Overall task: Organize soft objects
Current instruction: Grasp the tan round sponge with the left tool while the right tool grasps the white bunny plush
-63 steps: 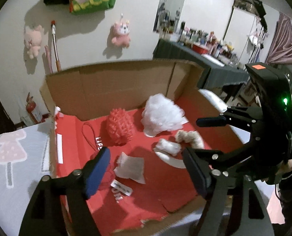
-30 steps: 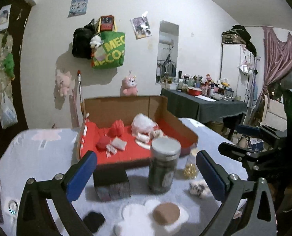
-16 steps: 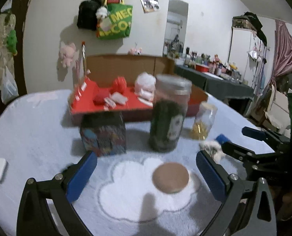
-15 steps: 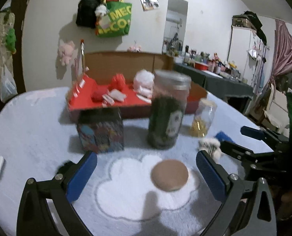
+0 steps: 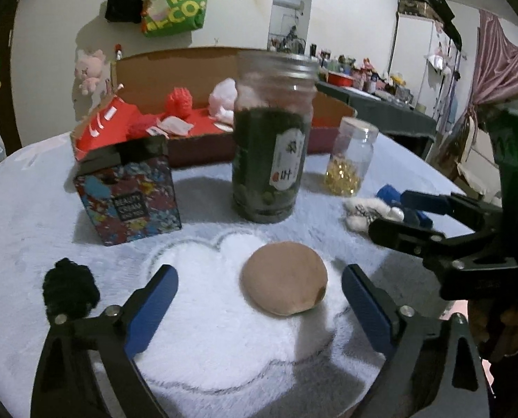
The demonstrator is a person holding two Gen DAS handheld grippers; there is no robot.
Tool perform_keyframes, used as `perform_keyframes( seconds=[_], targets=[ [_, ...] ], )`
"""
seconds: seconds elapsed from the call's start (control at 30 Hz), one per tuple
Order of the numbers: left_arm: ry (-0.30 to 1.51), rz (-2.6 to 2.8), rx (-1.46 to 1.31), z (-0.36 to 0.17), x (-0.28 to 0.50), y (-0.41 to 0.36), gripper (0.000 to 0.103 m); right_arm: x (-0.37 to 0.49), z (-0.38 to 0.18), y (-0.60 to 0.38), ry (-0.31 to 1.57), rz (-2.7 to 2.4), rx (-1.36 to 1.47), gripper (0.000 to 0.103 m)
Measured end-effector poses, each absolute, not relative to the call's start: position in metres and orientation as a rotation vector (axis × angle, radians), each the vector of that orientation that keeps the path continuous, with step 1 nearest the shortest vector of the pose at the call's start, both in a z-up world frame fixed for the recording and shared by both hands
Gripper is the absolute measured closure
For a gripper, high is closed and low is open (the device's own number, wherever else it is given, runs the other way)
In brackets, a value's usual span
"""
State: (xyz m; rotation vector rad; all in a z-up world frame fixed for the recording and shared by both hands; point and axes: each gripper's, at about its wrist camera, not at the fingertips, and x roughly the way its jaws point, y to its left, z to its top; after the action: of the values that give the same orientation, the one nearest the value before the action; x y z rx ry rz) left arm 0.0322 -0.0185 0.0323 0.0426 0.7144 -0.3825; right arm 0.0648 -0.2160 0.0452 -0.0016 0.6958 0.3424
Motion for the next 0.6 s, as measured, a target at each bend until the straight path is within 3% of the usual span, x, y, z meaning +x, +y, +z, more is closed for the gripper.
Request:
perform_keyframes(
  seconds=[0.2,0.33,0.6],
  targets=[
    [0.744,-0.388,0.062,0.027,0.041,-0.023,0.011,0.071,0.041,-0.21,0.721,0.381,-0.015,0.01],
    [0.767,-0.38,0.078,0.023,0.047,-0.023,0.013,0.08,0.034,-0.213,0.757,0.364,-0.01,0.022],
    [0.759,-0.387,0.1,0.024,0.049,-0.029,0.018,0.08,0.029,-0.202,0.759,0.374,-0.064,0.023]
  ],
)
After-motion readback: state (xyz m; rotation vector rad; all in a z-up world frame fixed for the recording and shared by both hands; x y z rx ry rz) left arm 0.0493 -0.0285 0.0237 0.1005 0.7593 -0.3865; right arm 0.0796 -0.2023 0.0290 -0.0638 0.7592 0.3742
